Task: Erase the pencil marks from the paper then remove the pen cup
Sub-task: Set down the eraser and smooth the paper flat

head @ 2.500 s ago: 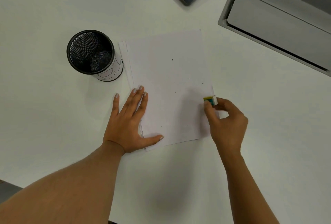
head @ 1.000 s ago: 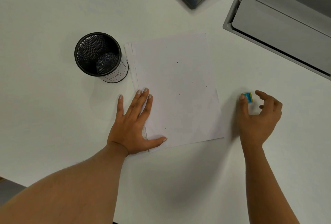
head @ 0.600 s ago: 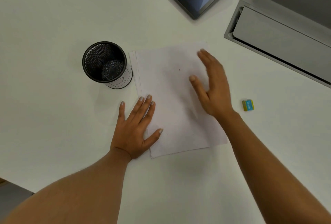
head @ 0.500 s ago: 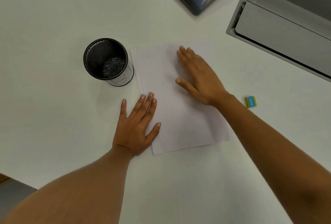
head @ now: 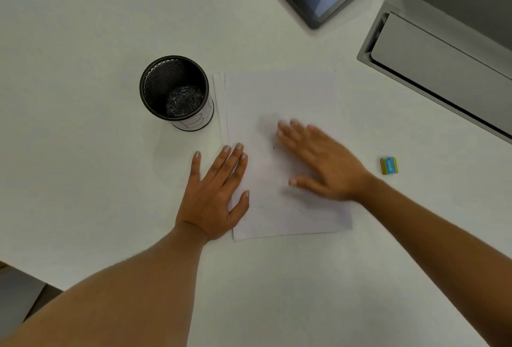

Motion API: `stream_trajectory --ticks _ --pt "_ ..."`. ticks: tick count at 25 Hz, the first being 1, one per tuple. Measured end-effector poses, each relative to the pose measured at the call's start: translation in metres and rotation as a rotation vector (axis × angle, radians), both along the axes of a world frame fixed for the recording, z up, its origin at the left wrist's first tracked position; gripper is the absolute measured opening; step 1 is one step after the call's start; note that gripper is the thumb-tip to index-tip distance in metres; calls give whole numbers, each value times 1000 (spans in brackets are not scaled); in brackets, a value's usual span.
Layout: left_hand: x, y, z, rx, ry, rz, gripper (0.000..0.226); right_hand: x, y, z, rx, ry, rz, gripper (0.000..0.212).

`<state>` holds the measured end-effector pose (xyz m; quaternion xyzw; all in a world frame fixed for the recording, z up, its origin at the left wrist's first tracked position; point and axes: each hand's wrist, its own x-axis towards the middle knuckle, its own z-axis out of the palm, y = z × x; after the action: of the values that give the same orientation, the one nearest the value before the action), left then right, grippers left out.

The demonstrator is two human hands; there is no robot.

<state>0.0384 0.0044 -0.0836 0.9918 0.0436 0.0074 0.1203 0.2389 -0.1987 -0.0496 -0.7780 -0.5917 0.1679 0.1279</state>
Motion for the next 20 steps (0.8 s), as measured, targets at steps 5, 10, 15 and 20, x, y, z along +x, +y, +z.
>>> stream_trajectory --ticks 5,10,15,20 --pt "0 0 0 0 -4 0 65 31 48 -16 -93 -145 -42 86" --pt "-1 1 0 -4 -1 -4 64 -15 4 -15 -106 -119 382 85" --pt "-1 0 1 -6 32 -3 65 38 25 1 -4 -67 52 81" --pt "-1 0 1 -8 31 -1 66 71 77 -13 -71 -134 -37 82"
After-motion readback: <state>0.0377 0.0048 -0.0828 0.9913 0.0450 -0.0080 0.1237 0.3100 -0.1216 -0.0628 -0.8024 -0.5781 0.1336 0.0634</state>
